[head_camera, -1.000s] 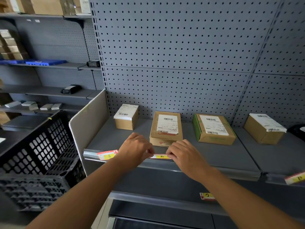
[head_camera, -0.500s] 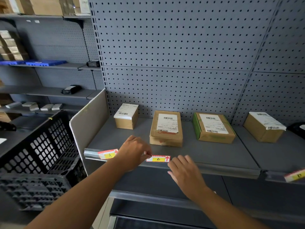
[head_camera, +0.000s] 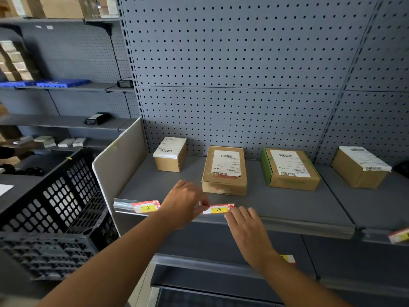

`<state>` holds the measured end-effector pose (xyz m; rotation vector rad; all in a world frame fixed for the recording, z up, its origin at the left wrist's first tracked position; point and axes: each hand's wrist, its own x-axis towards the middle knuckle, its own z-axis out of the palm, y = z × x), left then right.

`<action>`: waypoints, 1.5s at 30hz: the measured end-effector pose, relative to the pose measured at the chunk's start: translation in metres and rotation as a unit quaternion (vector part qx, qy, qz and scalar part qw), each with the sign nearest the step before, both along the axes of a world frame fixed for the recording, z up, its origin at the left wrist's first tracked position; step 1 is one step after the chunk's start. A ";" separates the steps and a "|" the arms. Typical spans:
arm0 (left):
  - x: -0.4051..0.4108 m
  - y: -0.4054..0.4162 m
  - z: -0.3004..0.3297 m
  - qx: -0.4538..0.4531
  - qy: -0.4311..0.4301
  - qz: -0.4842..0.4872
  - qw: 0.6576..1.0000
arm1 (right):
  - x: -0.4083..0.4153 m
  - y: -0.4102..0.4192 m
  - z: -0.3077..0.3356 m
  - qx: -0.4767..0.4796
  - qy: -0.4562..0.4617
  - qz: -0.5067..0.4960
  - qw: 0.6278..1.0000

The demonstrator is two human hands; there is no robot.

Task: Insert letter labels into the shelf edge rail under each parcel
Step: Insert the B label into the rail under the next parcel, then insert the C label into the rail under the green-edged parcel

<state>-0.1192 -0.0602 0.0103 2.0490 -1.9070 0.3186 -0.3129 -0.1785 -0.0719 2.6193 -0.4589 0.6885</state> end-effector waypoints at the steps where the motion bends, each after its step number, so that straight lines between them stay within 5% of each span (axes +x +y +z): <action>1: 0.000 0.000 -0.001 0.001 0.000 0.000 1.000 | 0.000 0.001 -0.001 0.001 0.001 -0.003 1.000; 27: -0.012 -0.003 -0.026 0.025 -0.058 0.027 0.998 | -0.014 -0.004 0.015 0.064 -0.017 -0.010 0.998; 37: -0.026 0.013 -0.044 -0.058 -0.028 0.070 0.995 | -0.027 0.008 0.012 0.089 -0.027 -0.006 0.996; 45: -0.101 -0.014 -0.129 -0.013 0.032 -0.072 0.997 | -0.117 0.007 -0.043 0.118 0.084 -0.069 0.987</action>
